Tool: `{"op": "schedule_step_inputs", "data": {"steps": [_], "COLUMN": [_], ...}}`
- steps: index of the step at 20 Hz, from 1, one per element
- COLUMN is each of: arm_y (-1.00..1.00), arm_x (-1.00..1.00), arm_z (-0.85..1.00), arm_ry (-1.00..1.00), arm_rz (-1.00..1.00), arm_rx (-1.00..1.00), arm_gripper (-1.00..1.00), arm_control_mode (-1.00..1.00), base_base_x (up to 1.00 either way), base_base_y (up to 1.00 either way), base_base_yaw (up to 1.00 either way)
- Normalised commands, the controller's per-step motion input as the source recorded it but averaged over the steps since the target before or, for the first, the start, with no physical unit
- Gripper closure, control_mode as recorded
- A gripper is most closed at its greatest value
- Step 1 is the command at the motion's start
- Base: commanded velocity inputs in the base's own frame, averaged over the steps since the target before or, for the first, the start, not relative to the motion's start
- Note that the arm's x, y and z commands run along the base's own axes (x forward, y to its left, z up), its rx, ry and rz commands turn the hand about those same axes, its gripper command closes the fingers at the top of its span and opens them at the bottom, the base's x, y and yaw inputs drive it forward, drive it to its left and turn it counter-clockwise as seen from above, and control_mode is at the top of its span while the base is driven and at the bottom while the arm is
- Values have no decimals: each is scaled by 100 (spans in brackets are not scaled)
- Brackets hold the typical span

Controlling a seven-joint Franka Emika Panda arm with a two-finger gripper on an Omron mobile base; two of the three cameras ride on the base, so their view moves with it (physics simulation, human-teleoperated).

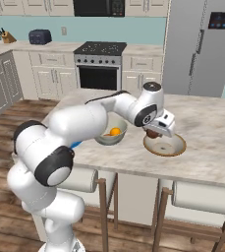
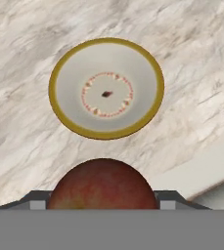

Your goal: Take the fruits from the plate on the dining counter and place two fruits in each bowl.

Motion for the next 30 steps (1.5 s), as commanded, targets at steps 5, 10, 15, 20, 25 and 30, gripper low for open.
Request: {"op": "schedule_step_inputs", "data": {"steps": [5, 10, 15, 20, 25, 30], "arm_y": [-7, -8, -12, -10, -14, -14], "arm_x": [24, 17, 22, 41, 33, 23], "arm_z": [-31, -52, -39, -11, -15, -18], "arm_ry": [0, 2, 2, 1, 3, 8], "arm_rz": [0, 0, 0, 0, 0, 0], "arm_rx": [0, 0, 0, 0, 1, 1], "arm_gripper": [100, 100, 100, 100, 100, 100], "arm_control_mode": [-100, -100, -100, -100, -100, -100], "base_base_x": [0, 0, 0, 0, 0, 0], "base_base_y": [0, 0, 0, 0, 0, 0], "base_base_yaw": [0, 0, 0, 0, 0, 0]}}
